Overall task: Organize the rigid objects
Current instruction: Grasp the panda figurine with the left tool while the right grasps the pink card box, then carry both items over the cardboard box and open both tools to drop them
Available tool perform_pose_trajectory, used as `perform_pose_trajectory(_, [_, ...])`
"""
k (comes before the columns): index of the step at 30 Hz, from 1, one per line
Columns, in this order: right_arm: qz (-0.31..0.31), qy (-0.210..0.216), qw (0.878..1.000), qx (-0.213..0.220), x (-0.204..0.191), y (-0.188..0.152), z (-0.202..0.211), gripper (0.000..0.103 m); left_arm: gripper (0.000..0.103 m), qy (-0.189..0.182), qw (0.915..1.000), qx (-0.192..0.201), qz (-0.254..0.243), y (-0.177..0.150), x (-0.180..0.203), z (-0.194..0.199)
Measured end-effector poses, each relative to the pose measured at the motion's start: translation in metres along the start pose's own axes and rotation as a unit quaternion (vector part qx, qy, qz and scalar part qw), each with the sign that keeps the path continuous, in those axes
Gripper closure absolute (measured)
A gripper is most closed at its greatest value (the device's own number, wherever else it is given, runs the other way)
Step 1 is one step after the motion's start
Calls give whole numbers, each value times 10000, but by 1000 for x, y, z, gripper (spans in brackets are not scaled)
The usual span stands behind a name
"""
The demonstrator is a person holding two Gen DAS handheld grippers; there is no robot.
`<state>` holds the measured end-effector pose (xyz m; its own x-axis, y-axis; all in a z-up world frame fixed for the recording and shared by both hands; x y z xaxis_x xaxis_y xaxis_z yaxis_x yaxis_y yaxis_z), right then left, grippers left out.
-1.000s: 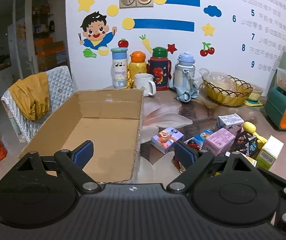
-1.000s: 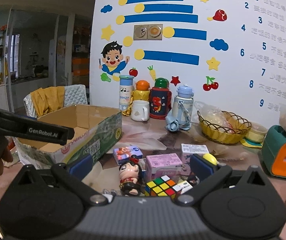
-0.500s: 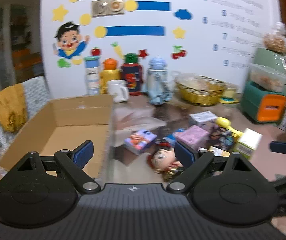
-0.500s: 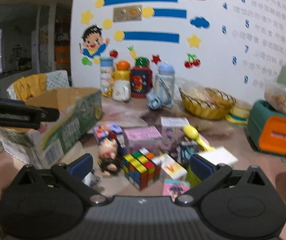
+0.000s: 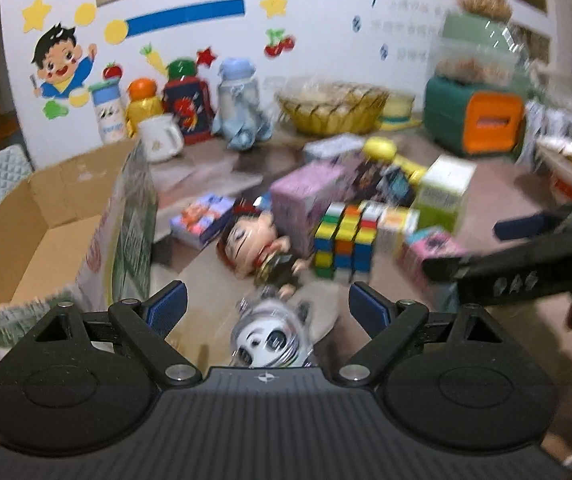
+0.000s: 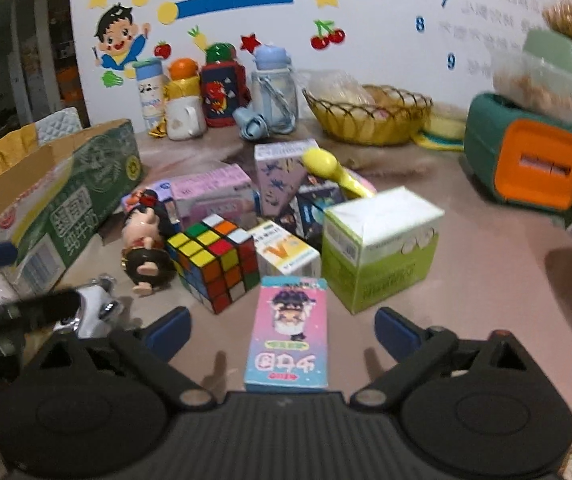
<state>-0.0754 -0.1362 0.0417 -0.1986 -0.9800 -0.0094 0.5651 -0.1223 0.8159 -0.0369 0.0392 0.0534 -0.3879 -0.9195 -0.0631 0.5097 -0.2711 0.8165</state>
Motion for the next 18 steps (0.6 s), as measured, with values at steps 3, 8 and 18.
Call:
perform_pose_trajectory(3, [33, 28, 9999, -113, -1, -2, -11, 12, 0, 78, 9996, -226, 141, -8, -6, -18])
perform_pose_trajectory(8, [89, 98, 9996, -254, -1, -6, -26, 26, 0, 81, 9974, -636, 332, -16, -12, -43])
perform_pose_trajectory(18, [65, 229, 9988, -420, 5, -11, -40, 56, 34, 31, 9933, -975, 625, -19, -9, -68])
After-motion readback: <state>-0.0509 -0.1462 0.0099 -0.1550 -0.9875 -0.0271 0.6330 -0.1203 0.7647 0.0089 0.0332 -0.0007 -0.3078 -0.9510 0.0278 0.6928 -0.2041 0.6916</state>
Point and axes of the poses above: each gripper's, at about its wrist camera, not at the fingertips, and z roughly against the way its jaws point, x to its right, y to its top, the point moved 3 cm from there along -z, roughly the way its jaws point, and after that the axes turned 4 degrees about z, right-handed, at the moved point
